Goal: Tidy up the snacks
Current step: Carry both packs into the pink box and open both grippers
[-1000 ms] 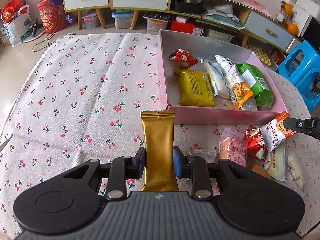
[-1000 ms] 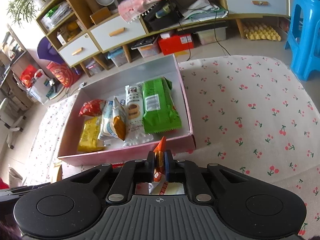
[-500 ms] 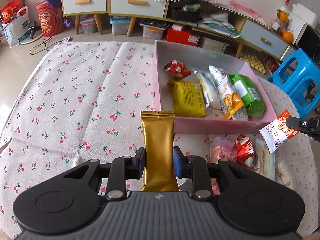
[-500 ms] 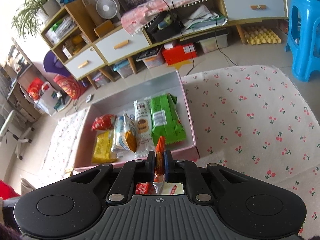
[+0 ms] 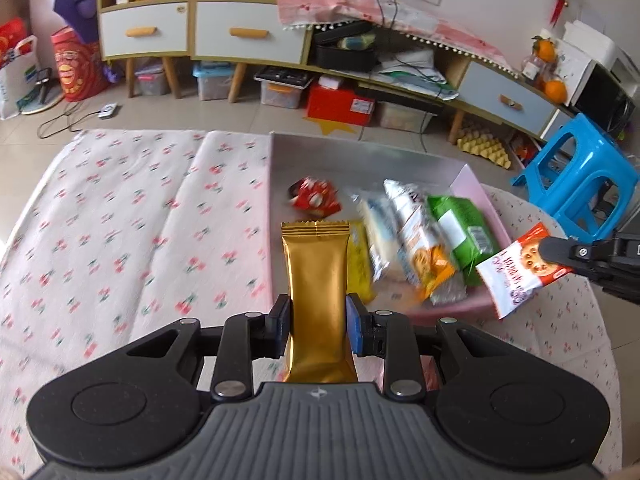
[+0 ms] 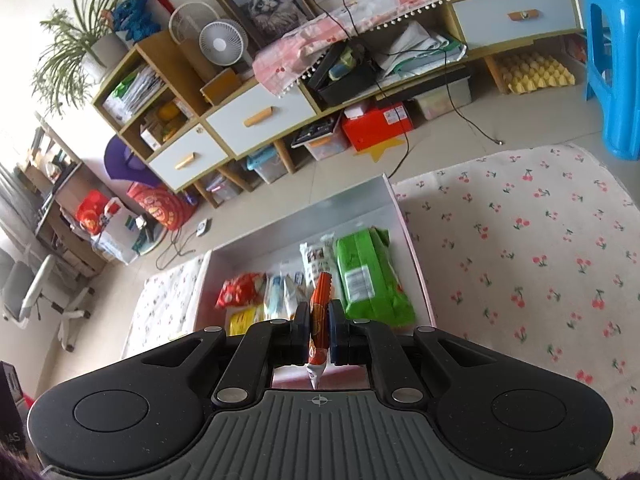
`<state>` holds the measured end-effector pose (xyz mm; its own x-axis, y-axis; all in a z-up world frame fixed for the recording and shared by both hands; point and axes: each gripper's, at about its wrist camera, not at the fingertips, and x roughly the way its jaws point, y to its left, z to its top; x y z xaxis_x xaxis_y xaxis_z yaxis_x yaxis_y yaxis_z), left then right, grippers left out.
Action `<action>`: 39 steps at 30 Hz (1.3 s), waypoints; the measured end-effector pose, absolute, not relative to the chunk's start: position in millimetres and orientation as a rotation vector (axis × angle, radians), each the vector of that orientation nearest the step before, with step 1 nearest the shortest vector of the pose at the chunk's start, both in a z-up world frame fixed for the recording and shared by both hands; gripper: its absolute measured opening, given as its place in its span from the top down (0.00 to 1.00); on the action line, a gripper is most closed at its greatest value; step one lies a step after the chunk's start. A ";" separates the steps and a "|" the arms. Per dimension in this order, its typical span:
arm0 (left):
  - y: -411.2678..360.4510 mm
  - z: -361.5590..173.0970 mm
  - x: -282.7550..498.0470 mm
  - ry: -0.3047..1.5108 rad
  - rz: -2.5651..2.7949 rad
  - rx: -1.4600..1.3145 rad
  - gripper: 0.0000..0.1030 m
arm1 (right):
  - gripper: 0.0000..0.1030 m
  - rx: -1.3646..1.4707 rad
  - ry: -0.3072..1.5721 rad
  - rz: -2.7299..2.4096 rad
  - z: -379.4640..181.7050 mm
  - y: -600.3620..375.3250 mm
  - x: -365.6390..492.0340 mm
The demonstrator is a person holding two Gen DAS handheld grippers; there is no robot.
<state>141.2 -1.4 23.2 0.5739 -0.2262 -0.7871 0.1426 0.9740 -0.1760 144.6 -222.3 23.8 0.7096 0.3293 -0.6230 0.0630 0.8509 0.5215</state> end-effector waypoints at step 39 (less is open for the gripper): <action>-41.2 -4.9 224.2 0.844 -0.292 0.122 0.68 | 0.72 0.541 0.766 0.192 -10.4 -191.3 253.1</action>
<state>224.2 -41.2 -4.9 0.6274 -0.2057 -0.7511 0.3017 0.9534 -0.0091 253.1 -191.3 -10.4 0.7113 0.3563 -0.6059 0.0277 0.8471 0.5306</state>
